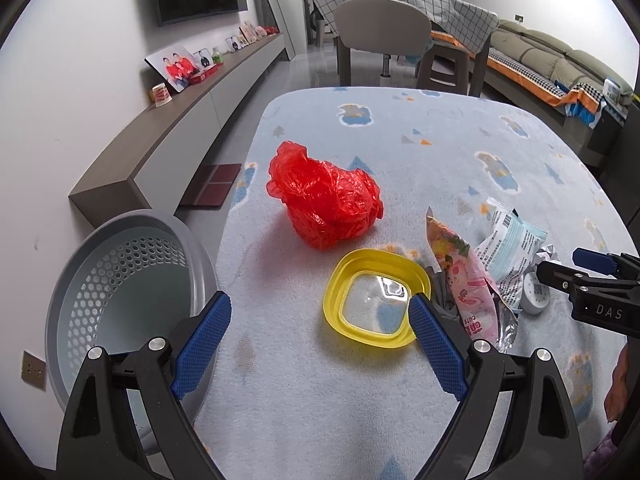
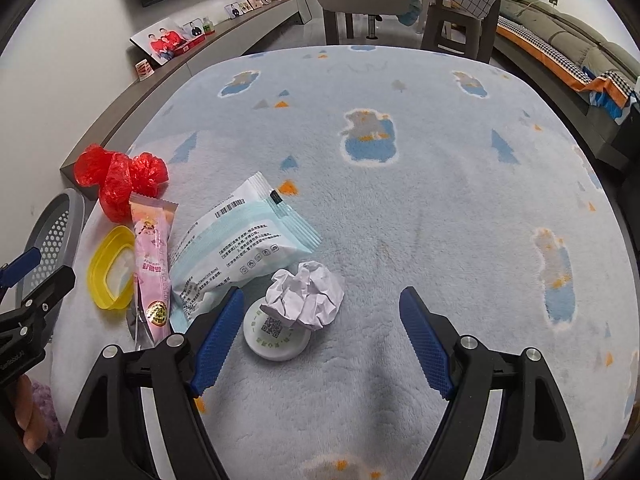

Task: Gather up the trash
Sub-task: 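Reach the right tool to the crumpled white paper and close on it, then grasp the yellow plastic lid rim with the left tool while the right tool holds the paper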

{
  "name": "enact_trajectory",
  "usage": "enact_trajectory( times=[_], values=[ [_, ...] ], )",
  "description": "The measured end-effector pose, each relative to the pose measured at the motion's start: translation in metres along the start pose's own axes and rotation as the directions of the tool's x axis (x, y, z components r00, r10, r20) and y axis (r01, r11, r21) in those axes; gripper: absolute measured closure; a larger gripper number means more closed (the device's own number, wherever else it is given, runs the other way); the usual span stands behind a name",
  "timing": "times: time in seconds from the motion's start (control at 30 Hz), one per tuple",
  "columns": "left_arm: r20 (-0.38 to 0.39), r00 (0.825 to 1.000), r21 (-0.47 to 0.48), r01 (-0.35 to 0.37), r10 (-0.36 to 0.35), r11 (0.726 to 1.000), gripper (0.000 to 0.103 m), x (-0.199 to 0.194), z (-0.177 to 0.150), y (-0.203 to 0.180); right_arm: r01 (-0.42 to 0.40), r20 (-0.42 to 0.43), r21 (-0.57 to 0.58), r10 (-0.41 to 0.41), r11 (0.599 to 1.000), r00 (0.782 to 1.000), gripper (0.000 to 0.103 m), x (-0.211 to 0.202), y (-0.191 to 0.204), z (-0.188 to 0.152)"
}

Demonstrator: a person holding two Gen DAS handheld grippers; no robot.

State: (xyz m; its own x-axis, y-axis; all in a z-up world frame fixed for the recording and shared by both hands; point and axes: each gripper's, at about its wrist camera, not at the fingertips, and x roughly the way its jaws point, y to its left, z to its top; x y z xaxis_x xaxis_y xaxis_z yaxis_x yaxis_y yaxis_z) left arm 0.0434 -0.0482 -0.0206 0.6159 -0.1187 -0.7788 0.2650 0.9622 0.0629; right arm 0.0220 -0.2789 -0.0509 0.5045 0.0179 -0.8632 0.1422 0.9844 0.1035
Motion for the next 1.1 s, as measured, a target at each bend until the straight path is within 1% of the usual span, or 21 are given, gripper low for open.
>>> enact_trajectory(
  times=[0.2, 0.27, 0.3, 0.4, 0.47, 0.5, 0.57, 0.63, 0.67, 0.8, 0.97, 1.1],
  values=[
    [-0.006, 1.000, 0.001, -0.002, 0.002, 1.000, 0.014, 0.002, -0.003, 0.000, 0.009, 0.010, -0.014, -0.008, 1.000, 1.000, 0.027, 0.000, 0.003, -0.001],
    [-0.006, 1.000, 0.002, -0.004, 0.004, 1.000, 0.014, 0.002, -0.003, 0.000, 0.014, 0.010, -0.020, -0.013, 1.000, 1.000, 0.030, 0.001, 0.004, -0.002],
    [-0.005, 1.000, 0.002, -0.003, 0.003, 1.000, 0.014, 0.002, -0.003, 0.000, 0.017, 0.007, -0.023, -0.017, 1.000, 1.000, 0.035, 0.001, 0.005, -0.002],
    [-0.005, 1.000, 0.003, -0.006, 0.006, 1.000, 0.014, 0.003, -0.004, 0.000, 0.014, 0.002, -0.025, -0.014, 1.000, 1.000, 0.038, 0.003, 0.005, -0.002],
    [-0.005, 1.000, 0.003, -0.004, 0.005, 1.000, 0.014, 0.003, -0.005, 0.000, 0.013, 0.001, -0.030, -0.013, 0.999, 1.000, 0.046, 0.002, 0.006, -0.003],
    [-0.004, 1.000, 0.003, -0.005, 0.005, 1.000, 0.014, 0.003, -0.004, 0.000, 0.012, -0.001, -0.032, -0.012, 0.999, 1.000, 0.052, 0.002, 0.006, -0.003],
    [-0.004, 1.000, 0.005, -0.007, 0.007, 1.000, 0.014, 0.003, -0.005, 0.000, 0.010, -0.003, -0.035, -0.010, 0.999, 1.000, 0.056, 0.002, 0.007, -0.003],
    [-0.002, 1.000, 0.008, -0.008, 0.008, 1.000, 0.014, 0.003, -0.005, -0.001, 0.007, -0.001, -0.041, -0.007, 0.999, 1.000, 0.066, 0.001, 0.008, -0.004],
    [0.000, 1.000, 0.010, -0.009, 0.009, 1.000, 0.014, 0.003, -0.006, -0.002, 0.008, 0.000, -0.046, -0.008, 0.999, 1.000, 0.068, 0.000, 0.009, -0.005],
    [0.002, 1.000, 0.016, -0.010, 0.010, 1.000, 0.014, 0.003, -0.008, -0.004, 0.001, 0.015, -0.050, -0.001, 0.999, 1.000, 0.069, -0.005, 0.011, -0.006],
    [-0.004, 1.000, 0.017, -0.005, 0.006, 1.000, 0.014, 0.003, -0.010, -0.005, -0.031, 0.023, -0.022, 0.031, 0.999, 0.999, 0.069, -0.012, 0.007, -0.007],
    [-0.012, 1.000, 0.015, 0.000, 0.000, 1.000, 0.014, 0.005, -0.013, -0.004, -0.040, 0.040, 0.000, 0.040, 0.999, 0.998, 0.069, -0.021, 0.003, -0.008]
  ],
)
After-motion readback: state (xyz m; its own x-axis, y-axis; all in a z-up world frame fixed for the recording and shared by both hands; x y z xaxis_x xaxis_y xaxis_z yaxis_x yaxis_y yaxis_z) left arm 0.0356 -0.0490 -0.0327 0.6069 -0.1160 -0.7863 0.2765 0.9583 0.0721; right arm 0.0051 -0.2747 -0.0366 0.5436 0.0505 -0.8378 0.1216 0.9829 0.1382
